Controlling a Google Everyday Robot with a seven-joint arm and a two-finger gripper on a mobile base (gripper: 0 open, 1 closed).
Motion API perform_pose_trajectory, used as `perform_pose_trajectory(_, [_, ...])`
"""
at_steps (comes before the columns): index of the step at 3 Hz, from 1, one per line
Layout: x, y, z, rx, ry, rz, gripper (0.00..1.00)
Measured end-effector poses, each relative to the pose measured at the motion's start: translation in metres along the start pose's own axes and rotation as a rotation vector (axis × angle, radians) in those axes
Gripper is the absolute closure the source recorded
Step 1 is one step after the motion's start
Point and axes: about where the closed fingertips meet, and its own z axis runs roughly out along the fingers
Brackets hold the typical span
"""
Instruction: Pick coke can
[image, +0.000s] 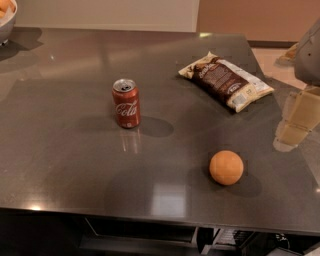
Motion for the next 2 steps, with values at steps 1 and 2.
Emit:
perform_pose_trajectory(1, [0.0,0.0,0.0,0.0,0.0,0.0,0.0])
perform_pose_trajectory(2, [-0.0031,-0.0058,-0.0004,-0.005,-0.005,-0.008,0.0])
